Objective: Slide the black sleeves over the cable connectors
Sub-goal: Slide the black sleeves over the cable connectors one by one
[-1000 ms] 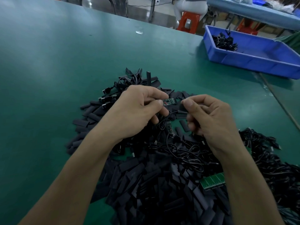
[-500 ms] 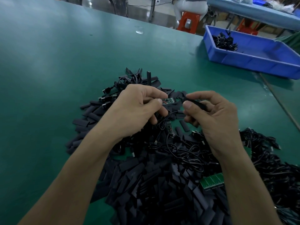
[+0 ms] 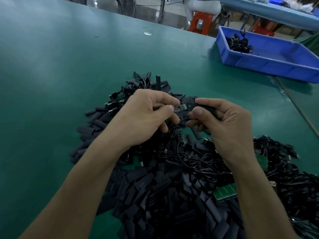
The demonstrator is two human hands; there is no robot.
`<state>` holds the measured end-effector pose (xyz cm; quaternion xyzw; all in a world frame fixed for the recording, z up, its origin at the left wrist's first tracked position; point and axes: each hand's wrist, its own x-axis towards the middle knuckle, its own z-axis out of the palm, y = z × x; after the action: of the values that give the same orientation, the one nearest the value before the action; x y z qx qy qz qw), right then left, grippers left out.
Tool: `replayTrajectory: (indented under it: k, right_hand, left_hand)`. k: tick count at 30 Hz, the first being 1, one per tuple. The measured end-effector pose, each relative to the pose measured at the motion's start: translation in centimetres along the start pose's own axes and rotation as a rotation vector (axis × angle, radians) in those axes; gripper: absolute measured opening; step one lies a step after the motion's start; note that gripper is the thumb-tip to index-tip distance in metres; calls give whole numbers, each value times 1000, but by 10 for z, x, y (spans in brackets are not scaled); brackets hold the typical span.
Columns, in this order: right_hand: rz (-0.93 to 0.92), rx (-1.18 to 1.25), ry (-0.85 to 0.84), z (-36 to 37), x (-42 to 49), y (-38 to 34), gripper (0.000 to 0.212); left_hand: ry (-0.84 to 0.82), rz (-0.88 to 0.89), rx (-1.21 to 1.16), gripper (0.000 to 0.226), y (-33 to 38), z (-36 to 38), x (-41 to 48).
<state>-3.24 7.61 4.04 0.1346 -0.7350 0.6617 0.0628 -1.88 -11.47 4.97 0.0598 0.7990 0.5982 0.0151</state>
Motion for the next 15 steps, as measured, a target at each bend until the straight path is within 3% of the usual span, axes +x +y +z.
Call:
replayTrajectory:
  k: [15]
  right_hand:
    - [3, 62, 33, 7, -2, -1, 12]
  left_hand:
    - [-39, 21, -78, 21, 4, -1, -2]
